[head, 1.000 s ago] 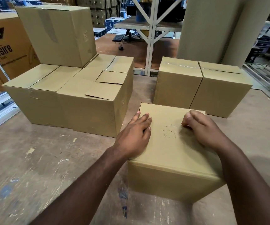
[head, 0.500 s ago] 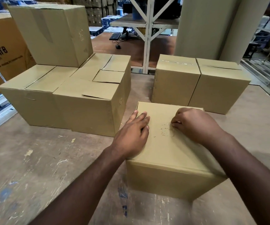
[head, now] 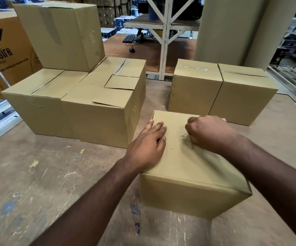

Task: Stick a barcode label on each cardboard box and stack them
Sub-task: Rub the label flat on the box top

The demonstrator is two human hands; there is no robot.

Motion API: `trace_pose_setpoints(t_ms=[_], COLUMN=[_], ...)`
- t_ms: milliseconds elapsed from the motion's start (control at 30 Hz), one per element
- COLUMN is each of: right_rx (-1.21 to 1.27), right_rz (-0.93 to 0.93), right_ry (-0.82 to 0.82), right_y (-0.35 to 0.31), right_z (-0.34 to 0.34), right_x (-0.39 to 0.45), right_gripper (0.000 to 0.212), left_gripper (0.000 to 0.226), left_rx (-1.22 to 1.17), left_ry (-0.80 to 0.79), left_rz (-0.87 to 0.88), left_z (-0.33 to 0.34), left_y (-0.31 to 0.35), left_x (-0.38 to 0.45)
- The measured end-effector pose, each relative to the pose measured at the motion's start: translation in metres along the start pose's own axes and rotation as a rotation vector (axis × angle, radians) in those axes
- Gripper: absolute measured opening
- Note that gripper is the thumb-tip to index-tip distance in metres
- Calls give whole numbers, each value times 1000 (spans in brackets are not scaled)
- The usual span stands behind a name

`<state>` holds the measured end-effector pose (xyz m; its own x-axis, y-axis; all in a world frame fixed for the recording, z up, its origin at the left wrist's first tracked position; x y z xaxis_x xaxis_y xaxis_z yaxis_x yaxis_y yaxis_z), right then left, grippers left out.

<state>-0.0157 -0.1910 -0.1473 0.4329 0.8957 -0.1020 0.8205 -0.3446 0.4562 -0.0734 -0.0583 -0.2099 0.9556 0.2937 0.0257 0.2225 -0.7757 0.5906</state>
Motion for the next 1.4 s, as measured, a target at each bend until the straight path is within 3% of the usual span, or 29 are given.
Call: trace_pose_setpoints(t_ms=[367, 533, 600, 633, 700, 767, 933, 1000, 1167, 1233, 1333, 1400], right_rx=[219, 433, 599, 644, 657, 641, 706, 712, 584, 601, 614, 620], right_rz=[-29, 205, 285, 286, 226, 196, -137, -161, 326, 248, -83, -117], right_ry=[259, 304, 230, 121, -65, -88, -19, -6, -78, -63, 26, 14], right_y=[13, 35, 27, 16, -10, -26, -76, -69, 5, -20, -85, -84], right_z=[4, 10, 22, 33, 53, 56, 31, 33, 73, 60, 26, 28], right_x=[-38, -71, -71, -68, -60, -53, -57, -60, -60, -46, -35, -41], right_gripper=[8, 39, 35, 48, 81, 91, 80, 76, 91, 88, 77, 74], left_gripper=[49, 50, 50, 50, 50, 50, 49, 48, 47, 47, 47, 47], left_rx=[-10, -3, 2, 6, 20, 29, 29, 20, -8, -3, 19, 31], left_ry=[-5, -13, -13, -16, -15, -6, -6, -11, -15, -6, 10, 2], left_rz=[-18, -11, -8, -8, -8, -10, -9, -7, 15, 15, 33, 37], left_z=[0, 2, 1, 1, 0, -2, -2, -2, 1, 0, -4, -6], left_y=[-2, 1, 2, 2, 4, 5, 2, 0, 1, -1, -4, -3], left_x=[-1, -2, -2, -2, -2, -3, -3, -3, -2, 0, 1, 2])
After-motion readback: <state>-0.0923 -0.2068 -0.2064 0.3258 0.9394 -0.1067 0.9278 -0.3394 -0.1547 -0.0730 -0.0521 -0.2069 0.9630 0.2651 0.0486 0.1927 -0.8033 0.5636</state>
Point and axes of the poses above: each hand's wrist, its own x-axis towards the middle knuckle, its own z-axis out of the palm, y = z × x, the point moved 9 cm from there along x, towards the middle knuckle, and after that the axes turned 15 degrees about -z, right-handed, at the moved point
